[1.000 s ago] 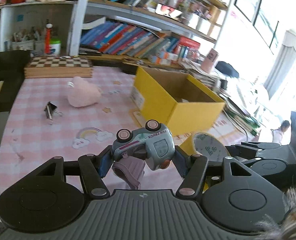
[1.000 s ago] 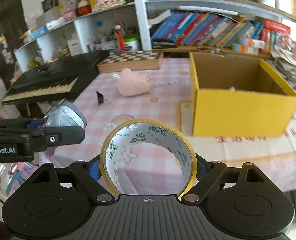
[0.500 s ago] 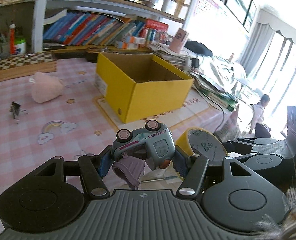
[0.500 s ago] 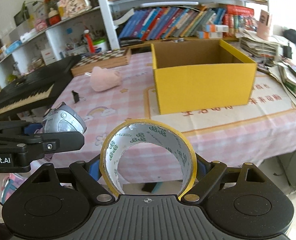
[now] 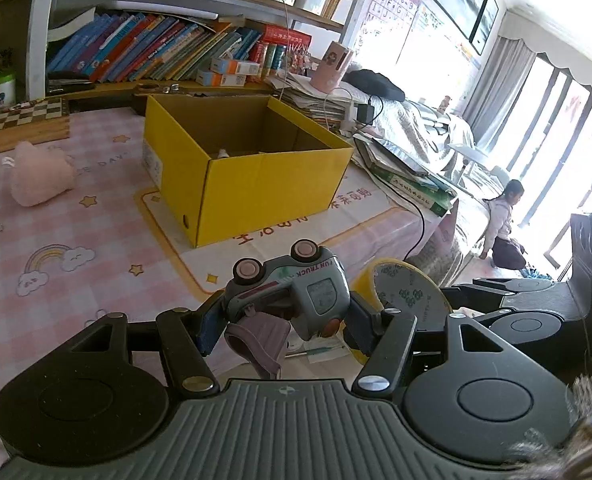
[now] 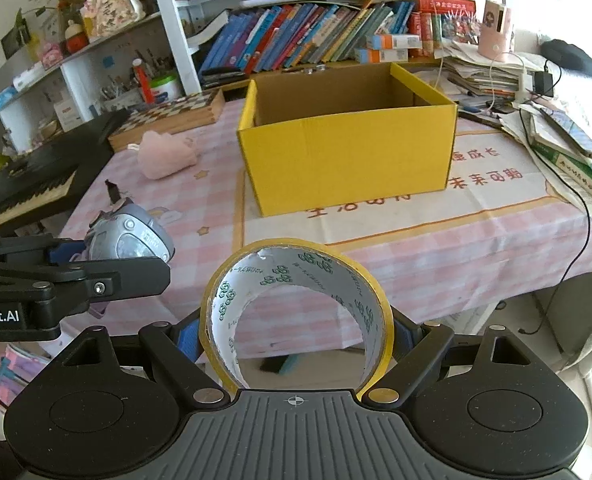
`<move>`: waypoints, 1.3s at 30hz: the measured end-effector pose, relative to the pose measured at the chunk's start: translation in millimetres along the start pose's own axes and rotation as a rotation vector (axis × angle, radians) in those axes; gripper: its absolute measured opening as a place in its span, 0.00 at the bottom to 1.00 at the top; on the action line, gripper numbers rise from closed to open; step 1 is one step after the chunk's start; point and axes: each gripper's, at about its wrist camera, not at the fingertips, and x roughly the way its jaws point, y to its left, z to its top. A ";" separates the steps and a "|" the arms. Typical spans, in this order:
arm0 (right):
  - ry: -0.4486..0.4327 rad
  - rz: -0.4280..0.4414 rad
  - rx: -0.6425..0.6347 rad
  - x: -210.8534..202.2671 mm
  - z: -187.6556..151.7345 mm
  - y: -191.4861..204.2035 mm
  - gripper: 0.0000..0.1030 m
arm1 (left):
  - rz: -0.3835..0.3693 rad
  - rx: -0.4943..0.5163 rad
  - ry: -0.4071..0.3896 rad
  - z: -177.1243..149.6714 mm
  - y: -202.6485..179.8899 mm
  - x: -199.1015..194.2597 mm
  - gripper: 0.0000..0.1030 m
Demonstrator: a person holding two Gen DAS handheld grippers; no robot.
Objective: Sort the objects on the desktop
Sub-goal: 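Carry the toy truck and tape roll toward the yellow box with both tools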
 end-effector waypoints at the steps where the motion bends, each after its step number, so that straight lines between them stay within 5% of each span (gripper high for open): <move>1: 0.001 0.001 -0.002 0.4 1.0 -2.8 0.85 | 0.000 -0.002 0.001 1.8 -2.0 3.2 0.58; 20: -0.009 0.025 -0.009 22.7 46.6 -74.5 0.85 | 0.014 0.007 -0.008 46.9 -37.9 64.3 0.58; 39: -0.170 0.142 -0.176 59.1 155.9 -115.9 0.85 | 0.127 0.002 -0.181 134.1 -48.8 112.5 0.58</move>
